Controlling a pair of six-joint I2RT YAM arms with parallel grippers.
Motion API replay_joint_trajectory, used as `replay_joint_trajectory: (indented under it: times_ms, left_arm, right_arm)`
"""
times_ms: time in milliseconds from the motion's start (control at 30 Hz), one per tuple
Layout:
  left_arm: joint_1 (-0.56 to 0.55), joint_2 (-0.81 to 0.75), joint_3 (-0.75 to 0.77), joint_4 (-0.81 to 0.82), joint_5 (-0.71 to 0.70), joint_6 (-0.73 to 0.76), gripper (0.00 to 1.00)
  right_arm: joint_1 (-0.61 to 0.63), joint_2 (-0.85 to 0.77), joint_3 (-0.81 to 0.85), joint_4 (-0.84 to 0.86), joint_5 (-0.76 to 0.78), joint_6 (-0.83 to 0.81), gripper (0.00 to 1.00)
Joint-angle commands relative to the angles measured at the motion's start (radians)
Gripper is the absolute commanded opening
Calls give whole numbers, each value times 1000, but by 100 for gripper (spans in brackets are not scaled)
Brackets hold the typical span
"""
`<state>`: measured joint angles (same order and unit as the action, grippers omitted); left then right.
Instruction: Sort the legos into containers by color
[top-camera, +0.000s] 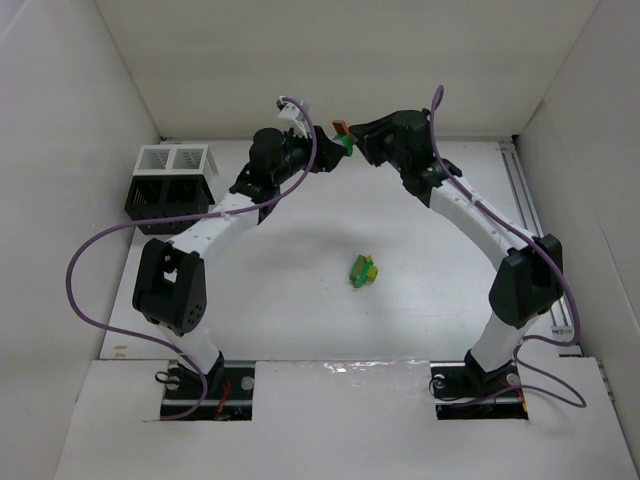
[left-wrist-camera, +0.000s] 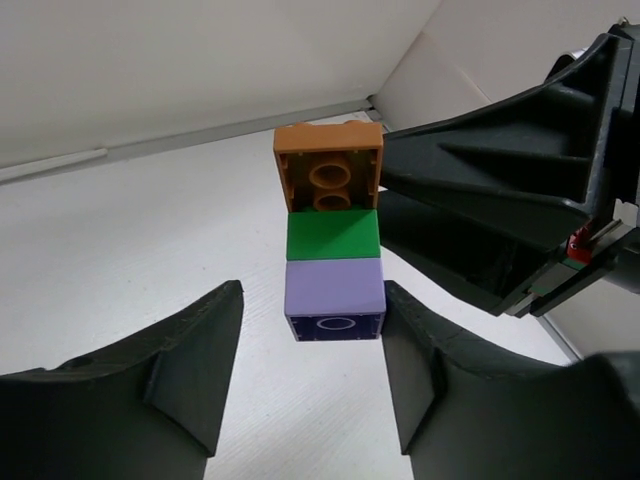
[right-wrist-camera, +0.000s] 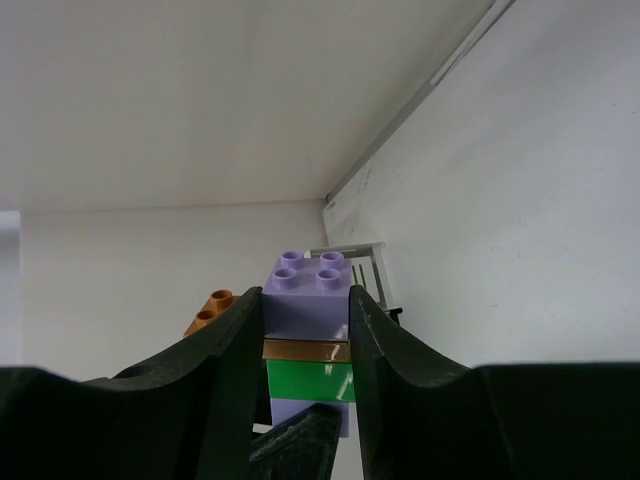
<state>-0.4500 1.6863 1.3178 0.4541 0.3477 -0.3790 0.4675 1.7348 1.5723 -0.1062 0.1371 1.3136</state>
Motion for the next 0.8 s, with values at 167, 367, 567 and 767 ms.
replay_joint_trajectory:
  times_ms: [167, 367, 567, 767]
  left_arm:
    - [0, -68, -26, 52, 42, 2, 26]
    - [0, -100, -72, 41, 54, 11, 10]
    - [0, -143, -123, 9, 63, 43, 7]
    - [10, -204, -186, -43, 106, 97, 6]
  right_arm:
    - [-46, -18, 17, 36, 18, -23, 0]
    - [-76, -9, 17, 54, 27, -57, 0]
    - [-95, -9, -26, 63, 27, -76, 0]
    - [-104, -29, -69, 92, -36, -304, 0]
